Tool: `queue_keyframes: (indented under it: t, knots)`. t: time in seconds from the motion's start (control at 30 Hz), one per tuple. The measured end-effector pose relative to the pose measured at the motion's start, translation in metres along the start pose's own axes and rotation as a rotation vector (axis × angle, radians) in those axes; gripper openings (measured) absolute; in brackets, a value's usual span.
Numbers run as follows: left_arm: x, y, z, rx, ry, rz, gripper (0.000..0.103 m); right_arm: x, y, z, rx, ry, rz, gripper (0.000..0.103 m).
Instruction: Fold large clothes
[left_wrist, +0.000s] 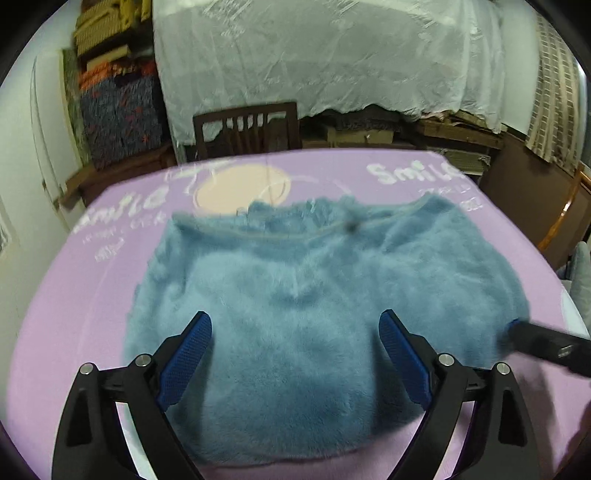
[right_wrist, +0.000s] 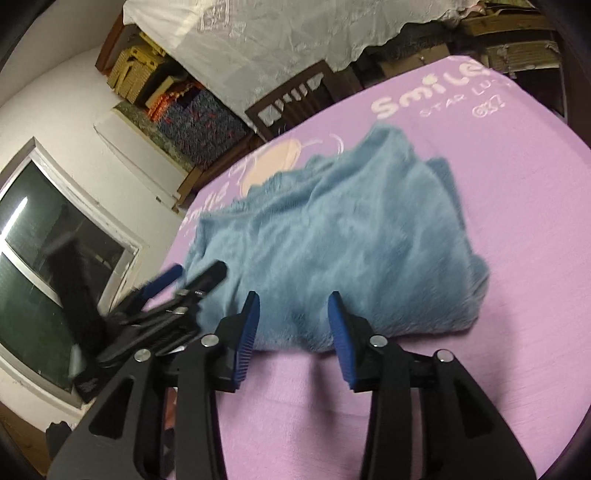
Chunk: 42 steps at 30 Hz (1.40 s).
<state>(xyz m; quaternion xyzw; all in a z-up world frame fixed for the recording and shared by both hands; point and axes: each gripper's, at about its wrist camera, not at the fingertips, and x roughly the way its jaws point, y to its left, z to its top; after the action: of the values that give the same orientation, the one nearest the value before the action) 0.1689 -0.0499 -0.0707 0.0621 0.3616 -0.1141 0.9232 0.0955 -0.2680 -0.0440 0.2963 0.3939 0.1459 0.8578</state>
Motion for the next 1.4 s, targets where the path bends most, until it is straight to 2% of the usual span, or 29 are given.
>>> queue_keyframes:
  t: [0.1,0.37,0.53,0.6,0.73,0.87,1.23,1.4]
  knots:
    - [0.025,0.006,-0.009,-0.024,0.060,0.011,0.094,-0.002,-0.007,0.002,0.023,-0.005,-0.006,0.041]
    - [0.024,0.003,-0.006,-0.006,0.054,0.025,0.095,-0.001,-0.016,0.003,0.063,0.004,-0.038,0.042]
    - [0.024,0.003,-0.006,-0.007,0.054,0.025,0.094,-0.005,-0.022,-0.002,0.120,0.031,-0.079,0.058]
    - [0.024,0.002,-0.007,-0.007,0.054,0.024,0.094,-0.006,-0.029,-0.009,0.161,0.048,-0.128,0.065]
    - [0.024,0.002,-0.007,-0.007,0.054,0.025,0.094,-0.008,-0.047,-0.017,0.249,0.058,-0.207,0.066]
    - [0.024,0.003,-0.007,-0.007,0.054,0.025,0.094,-0.008,-0.056,-0.016,0.296,0.028,-0.230,0.066]
    - [0.024,0.003,-0.007,-0.006,0.054,0.025,0.094,0.013,-0.058,0.007,0.276,-0.081,-0.317,0.068]
    - [0.024,0.003,-0.008,-0.008,0.054,0.023,0.094,0.015,-0.055,0.003,0.276,-0.099,-0.329,0.069]
